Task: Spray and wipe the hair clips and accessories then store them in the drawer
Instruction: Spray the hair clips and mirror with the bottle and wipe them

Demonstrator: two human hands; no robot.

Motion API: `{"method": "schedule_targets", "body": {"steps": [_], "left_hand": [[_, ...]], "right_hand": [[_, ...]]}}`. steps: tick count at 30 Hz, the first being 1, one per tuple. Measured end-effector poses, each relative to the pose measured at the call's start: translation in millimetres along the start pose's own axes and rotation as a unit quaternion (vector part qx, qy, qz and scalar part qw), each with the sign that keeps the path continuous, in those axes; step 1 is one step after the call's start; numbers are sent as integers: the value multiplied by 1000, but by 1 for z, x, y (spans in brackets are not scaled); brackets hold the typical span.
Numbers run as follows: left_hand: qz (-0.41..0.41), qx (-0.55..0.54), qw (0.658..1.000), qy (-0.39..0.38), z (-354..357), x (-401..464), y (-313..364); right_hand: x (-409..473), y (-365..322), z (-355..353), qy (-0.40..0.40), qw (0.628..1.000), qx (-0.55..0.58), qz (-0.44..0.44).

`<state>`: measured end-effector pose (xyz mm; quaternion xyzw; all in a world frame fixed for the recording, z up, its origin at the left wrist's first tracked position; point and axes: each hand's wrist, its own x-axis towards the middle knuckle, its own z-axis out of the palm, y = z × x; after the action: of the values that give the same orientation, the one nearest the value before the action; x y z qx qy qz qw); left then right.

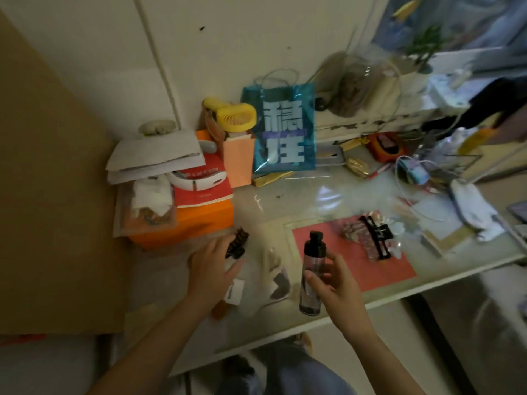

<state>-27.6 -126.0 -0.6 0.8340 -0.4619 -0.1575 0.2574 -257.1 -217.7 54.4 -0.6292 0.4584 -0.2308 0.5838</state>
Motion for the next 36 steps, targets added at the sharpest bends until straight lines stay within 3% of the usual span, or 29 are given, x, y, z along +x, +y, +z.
{"method": "schedule_targets", "body": {"steps": [10, 19, 29, 36], "left_hand": [[113, 104, 987, -48, 81, 39, 155], [84, 96, 990, -59, 185, 63, 282], [51, 135, 985, -93, 239, 91, 323], [-39, 75, 991, -104, 256, 112, 313]], "right_hand": [[-5, 17, -159, 113, 992, -56, -22], [20, 40, -312, 58, 997, -44, -14], [54, 61, -371, 25, 999, -43, 20], [74, 54, -368, 7, 999, -23, 29]]}}
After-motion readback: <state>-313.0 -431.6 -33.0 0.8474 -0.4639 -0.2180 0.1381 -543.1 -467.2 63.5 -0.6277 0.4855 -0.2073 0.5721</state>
